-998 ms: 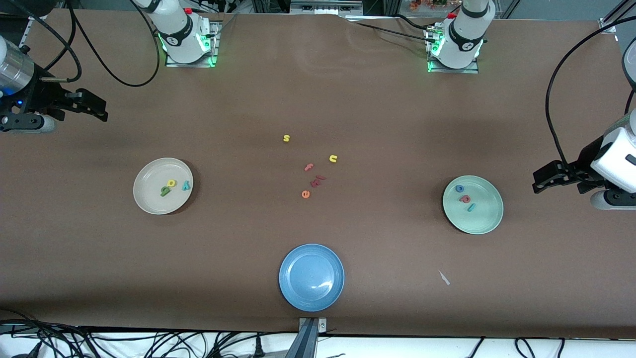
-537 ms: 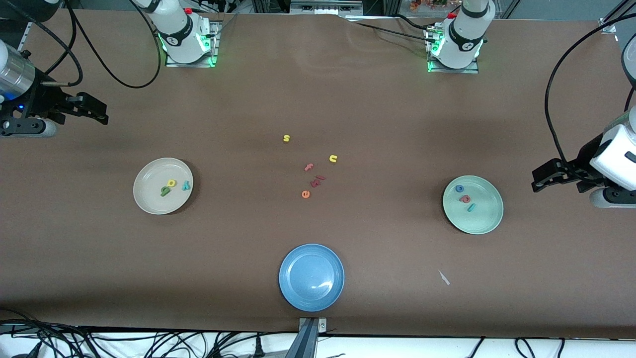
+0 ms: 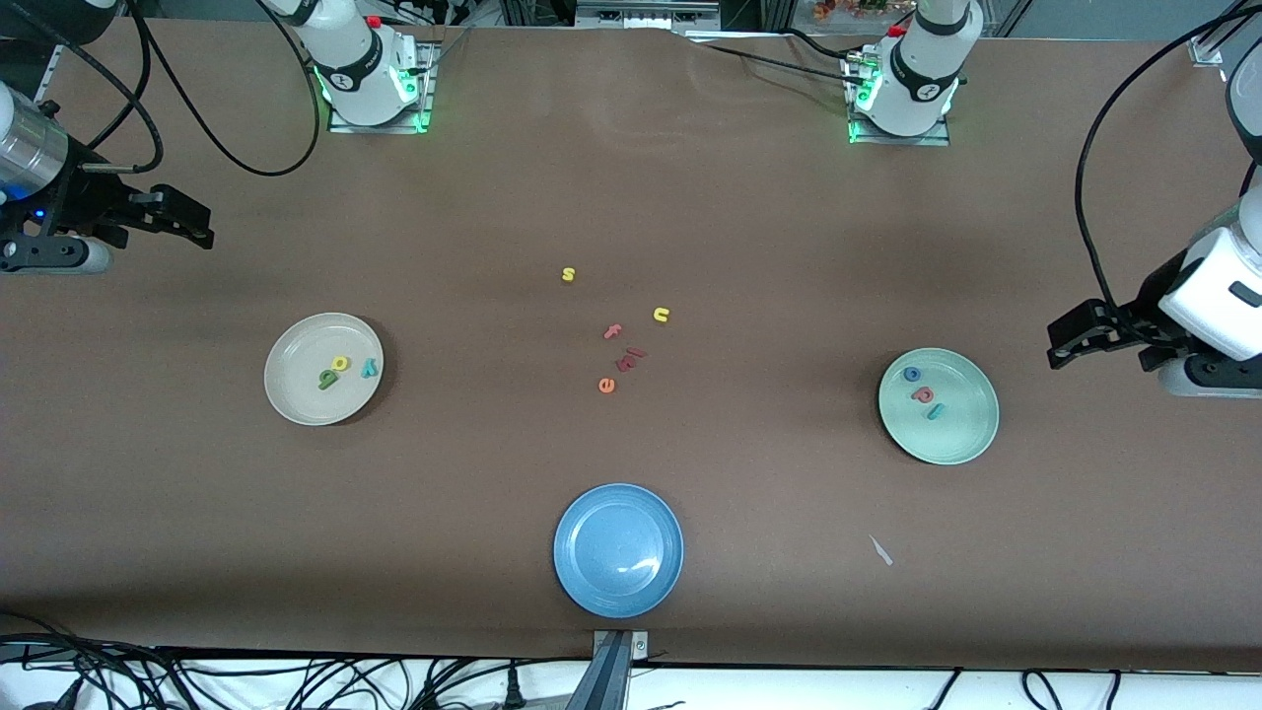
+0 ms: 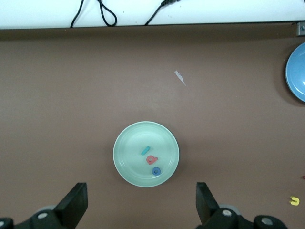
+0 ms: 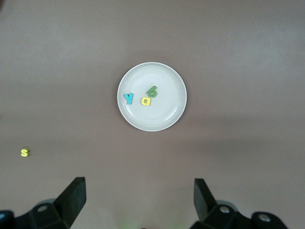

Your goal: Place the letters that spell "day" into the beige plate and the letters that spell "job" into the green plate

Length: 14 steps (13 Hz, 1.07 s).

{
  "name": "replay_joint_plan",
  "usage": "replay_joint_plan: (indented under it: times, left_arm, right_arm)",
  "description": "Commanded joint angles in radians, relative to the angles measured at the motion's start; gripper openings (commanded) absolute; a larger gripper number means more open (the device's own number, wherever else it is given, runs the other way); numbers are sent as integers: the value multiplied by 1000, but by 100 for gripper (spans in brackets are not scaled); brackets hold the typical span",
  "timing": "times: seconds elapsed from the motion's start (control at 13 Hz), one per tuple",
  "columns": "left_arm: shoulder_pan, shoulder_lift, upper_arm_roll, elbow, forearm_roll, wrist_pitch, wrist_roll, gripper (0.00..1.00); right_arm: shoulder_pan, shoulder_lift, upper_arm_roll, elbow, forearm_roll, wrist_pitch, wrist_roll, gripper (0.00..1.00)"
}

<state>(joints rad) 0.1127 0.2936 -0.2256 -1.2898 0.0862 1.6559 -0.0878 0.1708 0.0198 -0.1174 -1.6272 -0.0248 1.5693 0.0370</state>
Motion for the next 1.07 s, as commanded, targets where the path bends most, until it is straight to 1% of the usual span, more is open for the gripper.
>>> replay_joint_plan:
  times: [0.0, 1.0]
  left_arm:
    - [-16, -39, 17, -19, -2, -21, 16, 100]
    - [-13, -37, 11, -14, -3, -18, 14, 100]
  right_arm:
    - [-5, 12, 7, 30, -10, -21, -11, 100]
    - [-8, 12, 7, 30, -9, -31, -9, 100]
